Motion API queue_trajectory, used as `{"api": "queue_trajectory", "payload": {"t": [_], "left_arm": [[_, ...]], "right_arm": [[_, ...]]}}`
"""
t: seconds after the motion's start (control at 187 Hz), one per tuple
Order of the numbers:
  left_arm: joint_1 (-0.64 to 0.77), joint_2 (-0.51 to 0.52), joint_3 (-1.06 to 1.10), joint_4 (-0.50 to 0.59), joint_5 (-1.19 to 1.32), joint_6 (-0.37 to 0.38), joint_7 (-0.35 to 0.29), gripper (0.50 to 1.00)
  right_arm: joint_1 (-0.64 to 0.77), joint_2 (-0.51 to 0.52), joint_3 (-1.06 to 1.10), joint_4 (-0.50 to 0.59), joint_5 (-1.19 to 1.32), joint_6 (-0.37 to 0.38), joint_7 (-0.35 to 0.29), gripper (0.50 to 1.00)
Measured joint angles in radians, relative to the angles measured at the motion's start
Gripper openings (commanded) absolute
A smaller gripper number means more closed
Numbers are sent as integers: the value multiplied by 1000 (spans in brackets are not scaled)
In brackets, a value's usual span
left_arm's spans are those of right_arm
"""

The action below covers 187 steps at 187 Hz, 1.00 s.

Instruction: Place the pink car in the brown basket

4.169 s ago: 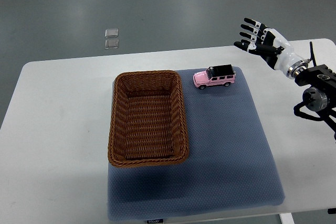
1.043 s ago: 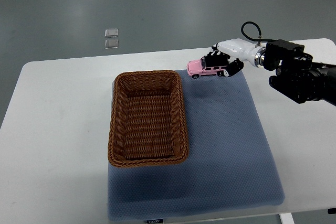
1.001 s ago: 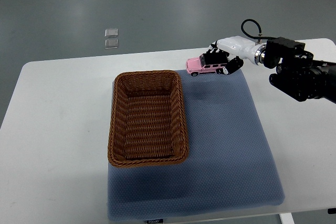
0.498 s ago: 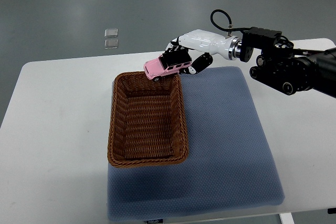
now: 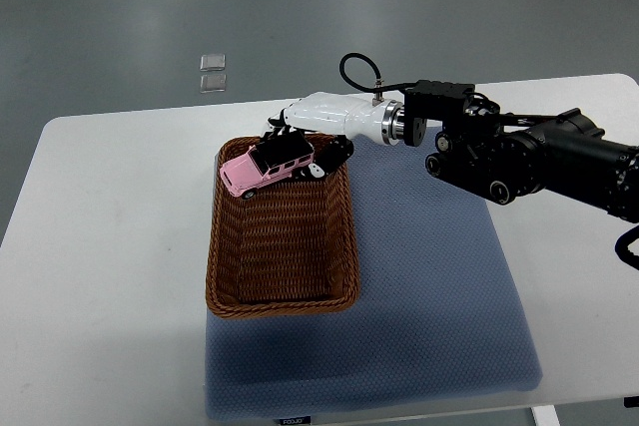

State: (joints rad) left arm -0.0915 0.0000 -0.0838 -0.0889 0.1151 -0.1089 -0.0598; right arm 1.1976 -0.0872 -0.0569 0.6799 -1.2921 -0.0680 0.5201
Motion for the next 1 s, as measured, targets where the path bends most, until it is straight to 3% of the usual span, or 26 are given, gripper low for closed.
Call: {"api": "queue_trajectory", "payload": {"t": [0.134,0.348,0.658,0.813,1.001], "left_arm": [[-4,0,1,0,0,0,0,1000],[-10,0,2,0,0,0,0,1000],[-17,0,3,0,0,0,0,1000],[-19,0,3,-1,0,0,0,1000],[-21,0,2,-2,0,0,0,1000]], "right_arm": [[-26,18,-1,-10,-8,1,-9,809],[-31,18,0,-29,-4,2,-13,895],[-31,8,33,-35,48,-7,-13,895],[-36,-18,133,-34,238,4,-19,895],[-77,-96,216,-34,547,33,-88,895]]}}
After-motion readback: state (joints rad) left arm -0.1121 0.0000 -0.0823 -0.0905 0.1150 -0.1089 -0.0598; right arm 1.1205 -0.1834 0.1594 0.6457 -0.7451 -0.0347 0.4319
